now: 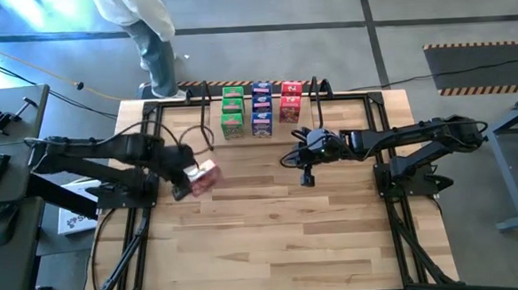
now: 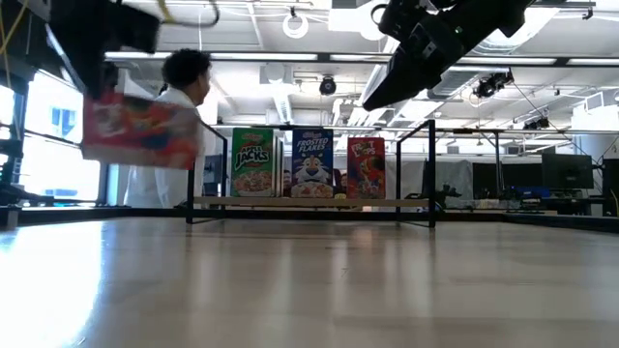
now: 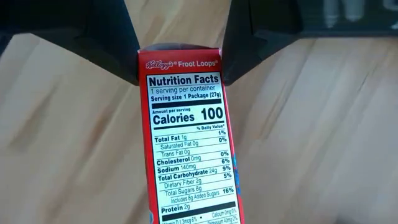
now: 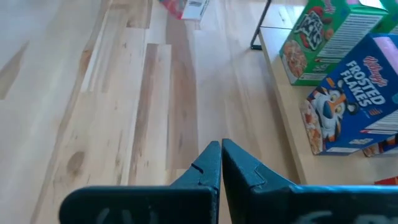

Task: Stack cereal on shelf
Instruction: Put the red cereal box on the shelf aligned with the red cereal box

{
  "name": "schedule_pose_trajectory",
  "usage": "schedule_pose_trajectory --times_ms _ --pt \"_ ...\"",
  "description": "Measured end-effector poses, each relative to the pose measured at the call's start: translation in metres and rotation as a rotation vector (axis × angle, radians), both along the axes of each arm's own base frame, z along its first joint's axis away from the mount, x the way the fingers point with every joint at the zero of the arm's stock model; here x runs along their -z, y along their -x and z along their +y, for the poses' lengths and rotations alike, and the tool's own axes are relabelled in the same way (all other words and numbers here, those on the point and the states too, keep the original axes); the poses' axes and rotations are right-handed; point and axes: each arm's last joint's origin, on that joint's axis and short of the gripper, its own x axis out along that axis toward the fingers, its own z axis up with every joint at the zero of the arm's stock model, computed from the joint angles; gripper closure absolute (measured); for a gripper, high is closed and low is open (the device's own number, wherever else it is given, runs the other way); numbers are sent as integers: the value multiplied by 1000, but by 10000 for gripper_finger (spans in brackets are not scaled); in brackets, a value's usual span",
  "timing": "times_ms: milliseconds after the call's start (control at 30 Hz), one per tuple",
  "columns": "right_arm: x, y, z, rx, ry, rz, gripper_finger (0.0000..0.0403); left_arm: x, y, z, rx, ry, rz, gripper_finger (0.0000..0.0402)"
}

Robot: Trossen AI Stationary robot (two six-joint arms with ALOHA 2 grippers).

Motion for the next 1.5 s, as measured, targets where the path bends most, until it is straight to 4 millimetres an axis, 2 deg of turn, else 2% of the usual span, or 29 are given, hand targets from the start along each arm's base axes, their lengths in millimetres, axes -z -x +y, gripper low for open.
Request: schedule_pose_trajectory --times_ms 167,300,600,767,867,967,1100,1233,1367,1500 --pt "0 0 7 -25 -2 0 403 0 -32 -25 132 -50 -205 214" --pt "0 0 12 -42 -2 0 403 8 -59 -39 199 -91 -288 214" --pt "0 0 20 -44 -20 -3 403 52 -110 -44 286 -147 -238 214" --pt "0 0 24 -45 -39 -5 402 57 -127 -46 345 -175 -221 213" --pt "0 0 27 -41 -44 -5 391 52 -131 -50 389 -188 -237 206" --pt "0 0 31 -53 -11 -4 358 47 -132 -51 397 -195 -255 193" --pt "-3 -2 36 -77 15 -16 290 36 -127 -53 395 -217 -290 180" --pt "-10 -7 39 -62 -17 -29 209 37 -118 -59 393 -229 -327 177" --pt "-12 -21 43 -23 -85 -28 139 47 -103 -70 396 -250 -379 177" --pt "-12 -48 50 9 -144 6 105 53 -81 -83 341 -302 -487 186"
